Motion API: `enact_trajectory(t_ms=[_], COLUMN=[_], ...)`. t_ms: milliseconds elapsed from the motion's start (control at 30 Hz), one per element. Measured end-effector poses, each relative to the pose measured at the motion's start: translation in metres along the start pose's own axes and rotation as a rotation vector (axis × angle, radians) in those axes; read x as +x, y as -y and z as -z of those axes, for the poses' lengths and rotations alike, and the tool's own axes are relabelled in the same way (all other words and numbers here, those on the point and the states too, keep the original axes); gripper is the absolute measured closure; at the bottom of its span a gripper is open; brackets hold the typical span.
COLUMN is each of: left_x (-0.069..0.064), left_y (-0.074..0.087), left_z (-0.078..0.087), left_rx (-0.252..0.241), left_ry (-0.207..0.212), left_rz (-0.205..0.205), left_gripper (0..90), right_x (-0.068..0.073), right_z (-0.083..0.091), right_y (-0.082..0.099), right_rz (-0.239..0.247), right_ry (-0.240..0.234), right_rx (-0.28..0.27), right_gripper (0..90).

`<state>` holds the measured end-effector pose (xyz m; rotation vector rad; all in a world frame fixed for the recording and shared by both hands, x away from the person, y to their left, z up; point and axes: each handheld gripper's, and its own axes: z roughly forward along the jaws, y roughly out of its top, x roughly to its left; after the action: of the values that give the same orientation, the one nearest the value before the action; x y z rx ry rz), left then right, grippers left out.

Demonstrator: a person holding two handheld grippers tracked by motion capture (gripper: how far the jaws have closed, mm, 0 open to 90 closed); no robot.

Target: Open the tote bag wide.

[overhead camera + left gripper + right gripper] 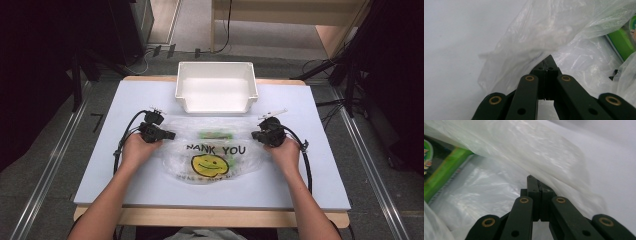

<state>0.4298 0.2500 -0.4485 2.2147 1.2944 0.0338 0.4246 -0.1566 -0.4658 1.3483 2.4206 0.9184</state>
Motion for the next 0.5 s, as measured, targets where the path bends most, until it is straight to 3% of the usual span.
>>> enact_trajectory(t_ms=[100,200,500], left_x=[0.004,0.006,0.016], left_y=[0.001,0.003,0.007], left_z=[0.002,0.004,0.009], left_rx=[-0.001,-0.006,-0.02], left_ry=[0.001,-0.01,-0.027], left_rz=[0.023,0.029,0.071], left_gripper=[90.0,90.0,90.0], right_x=[-0.008,-0.017,-0.028], right_z=[0.002,0.005,0.013], right_y=[0.003,0.007,0.015], right_rz=[-0.018,-0.077,-0.103], right_ry=[0.027,0.011,0.078], right_rx=[0.003,0.004,0.005], right_gripper=[90.0,90.0,90.0])
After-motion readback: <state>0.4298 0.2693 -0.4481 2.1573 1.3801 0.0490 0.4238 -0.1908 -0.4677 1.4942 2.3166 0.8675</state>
